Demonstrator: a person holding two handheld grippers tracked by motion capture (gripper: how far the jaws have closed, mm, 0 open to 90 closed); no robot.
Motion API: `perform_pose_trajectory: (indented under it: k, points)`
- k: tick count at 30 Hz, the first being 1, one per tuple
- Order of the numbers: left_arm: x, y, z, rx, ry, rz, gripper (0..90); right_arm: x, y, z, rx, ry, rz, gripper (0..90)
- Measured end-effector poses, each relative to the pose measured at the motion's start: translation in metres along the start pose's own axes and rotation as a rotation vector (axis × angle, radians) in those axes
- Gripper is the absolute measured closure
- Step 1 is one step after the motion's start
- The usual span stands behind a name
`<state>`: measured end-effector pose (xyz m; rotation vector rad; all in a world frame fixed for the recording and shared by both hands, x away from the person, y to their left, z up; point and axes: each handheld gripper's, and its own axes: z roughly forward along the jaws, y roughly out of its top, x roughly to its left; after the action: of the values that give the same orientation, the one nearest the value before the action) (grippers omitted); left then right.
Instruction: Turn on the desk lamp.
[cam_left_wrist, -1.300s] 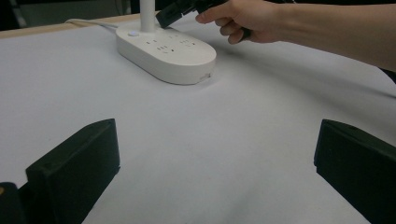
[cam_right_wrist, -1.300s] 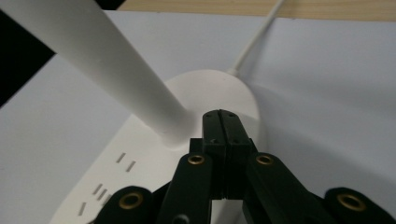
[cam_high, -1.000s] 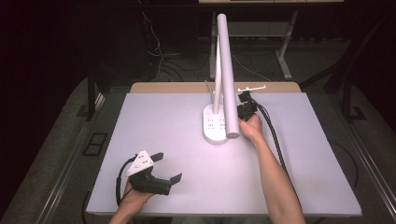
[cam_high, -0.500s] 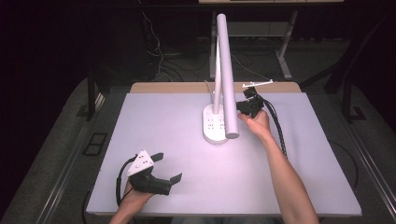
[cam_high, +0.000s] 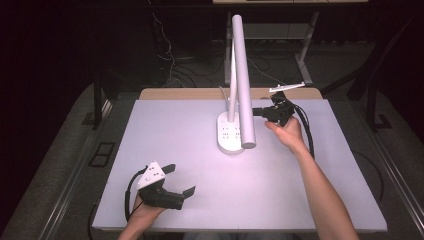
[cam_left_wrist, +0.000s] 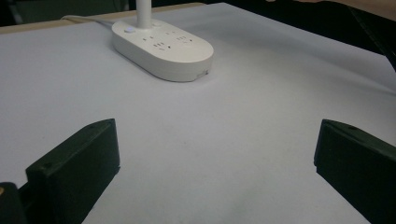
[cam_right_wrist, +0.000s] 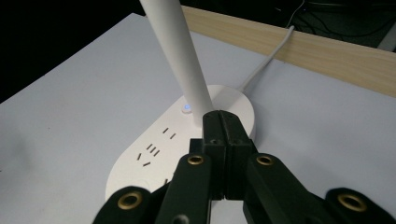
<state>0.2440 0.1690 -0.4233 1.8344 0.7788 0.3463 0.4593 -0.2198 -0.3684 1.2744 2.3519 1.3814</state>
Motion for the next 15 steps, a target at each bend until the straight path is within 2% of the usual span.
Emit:
perform_pose_trajectory:
  k: [4, 5, 8, 13, 15]
  points:
    - [-0.001, 0.0, 0.0, 0.0, -0.002, 0.0, 0.0, 0.005, -0.007, -0.011, 0.01, -0.003, -0.014, 89.0]
    - [-0.001, 0.0, 0.0, 0.001, -0.002, 0.0, 0.0, 0.006, -0.009, -0.013, 0.015, -0.007, -0.016, 84.6]
    - [-0.001, 0.0, 0.0, 0.003, -0.004, 0.002, 0.0, 0.009, -0.016, -0.02, 0.021, -0.013, -0.017, 80.5]
    - [-0.002, 0.0, 0.001, 0.002, -0.004, 0.002, 0.0, 0.014, -0.028, -0.031, 0.015, -0.008, -0.02, 65.2]
    - [-0.003, 0.0, 0.001, 0.001, -0.006, 0.004, 0.0, 0.019, -0.033, -0.036, 0.016, -0.023, -0.032, 58.0]
